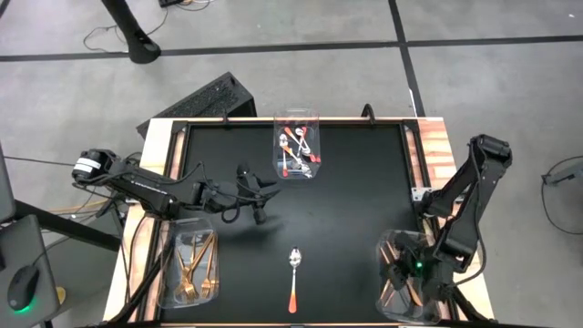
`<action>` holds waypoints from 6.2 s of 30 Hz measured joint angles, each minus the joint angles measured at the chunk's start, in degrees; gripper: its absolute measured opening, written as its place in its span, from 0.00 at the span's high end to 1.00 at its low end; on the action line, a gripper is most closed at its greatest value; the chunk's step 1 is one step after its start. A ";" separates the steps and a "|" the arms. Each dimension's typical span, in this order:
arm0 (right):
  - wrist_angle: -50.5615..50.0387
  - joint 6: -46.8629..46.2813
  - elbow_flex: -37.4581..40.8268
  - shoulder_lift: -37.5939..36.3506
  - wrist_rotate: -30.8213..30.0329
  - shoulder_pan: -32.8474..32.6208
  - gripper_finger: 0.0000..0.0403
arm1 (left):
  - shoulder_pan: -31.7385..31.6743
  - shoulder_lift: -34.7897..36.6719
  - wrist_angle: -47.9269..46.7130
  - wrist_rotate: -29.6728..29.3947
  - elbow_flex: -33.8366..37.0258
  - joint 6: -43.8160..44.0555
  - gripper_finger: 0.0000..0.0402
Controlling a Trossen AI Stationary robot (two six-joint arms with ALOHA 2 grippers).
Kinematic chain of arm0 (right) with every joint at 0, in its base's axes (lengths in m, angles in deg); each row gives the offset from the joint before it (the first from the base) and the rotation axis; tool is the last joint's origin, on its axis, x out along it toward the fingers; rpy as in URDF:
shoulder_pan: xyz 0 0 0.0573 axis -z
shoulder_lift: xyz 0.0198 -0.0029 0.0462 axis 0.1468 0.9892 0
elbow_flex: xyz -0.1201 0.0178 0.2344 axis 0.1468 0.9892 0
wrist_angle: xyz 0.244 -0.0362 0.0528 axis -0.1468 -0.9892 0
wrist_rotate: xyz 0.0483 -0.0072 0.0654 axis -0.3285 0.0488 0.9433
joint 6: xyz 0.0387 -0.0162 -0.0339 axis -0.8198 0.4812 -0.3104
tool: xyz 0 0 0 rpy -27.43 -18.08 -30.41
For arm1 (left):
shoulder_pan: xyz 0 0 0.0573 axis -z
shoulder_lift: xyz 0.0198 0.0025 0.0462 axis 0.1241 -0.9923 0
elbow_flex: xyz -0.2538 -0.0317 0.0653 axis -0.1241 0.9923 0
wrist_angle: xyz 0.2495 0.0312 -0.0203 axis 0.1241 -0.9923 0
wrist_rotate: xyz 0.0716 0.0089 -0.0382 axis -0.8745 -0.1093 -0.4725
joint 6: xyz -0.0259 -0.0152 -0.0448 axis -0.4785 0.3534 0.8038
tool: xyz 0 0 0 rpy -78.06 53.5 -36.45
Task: Sort silverware by color (type)
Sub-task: Put the orange spoon into the top transparent bin, then return to Home Position
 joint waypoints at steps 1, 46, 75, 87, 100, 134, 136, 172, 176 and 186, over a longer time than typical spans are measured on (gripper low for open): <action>1.41 3.47 -0.45 -0.30 -1.95 0.80 0.52 | 0.02 0.00 0.00 0.05 0.00 0.04 0.69; 56.99 83.44 -7.90 43.04 32.67 47.91 0.57 | 13.53 6.12 -33.17 -20.17 -0.02 24.09 0.69; 39.34 111.21 -8.56 13.61 4.48 57.37 0.96 | 13.07 5.86 -33.44 -20.74 -0.02 25.24 0.69; 54.72 138.24 -8.60 4.37 -10.75 58.42 0.96 | 12.74 1.59 -33.54 -21.91 -0.02 25.24 0.69; 67.16 163.51 -8.60 20.13 -14.98 70.64 0.96 | 12.15 0.30 -32.11 -21.52 0.00 24.90 0.69; 44.05 116.40 -2.89 -2.01 20.66 65.60 0.37 | 9.11 7.47 17.50 -4.82 9.66 -14.08 0.82; 50.52 115.68 1.31 -4.12 20.65 64.07 0.37 | 7.86 9.45 27.07 -0.41 15.41 -14.54 0.83; 52.41 109.72 23.94 -38.53 13.94 50.51 0.37 | 5.01 73.61 -21.50 -5.54 25.39 -8.45 0.87; 54.88 109.62 28.38 -40.51 10.53 49.97 0.37 | 5.01 73.88 -21.67 -6.01 25.40 -8.67 0.87; 45.40 110.59 32.14 -56.47 10.00 50.22 0.37 | 5.01 73.88 -21.71 -7.76 25.40 -9.11 0.87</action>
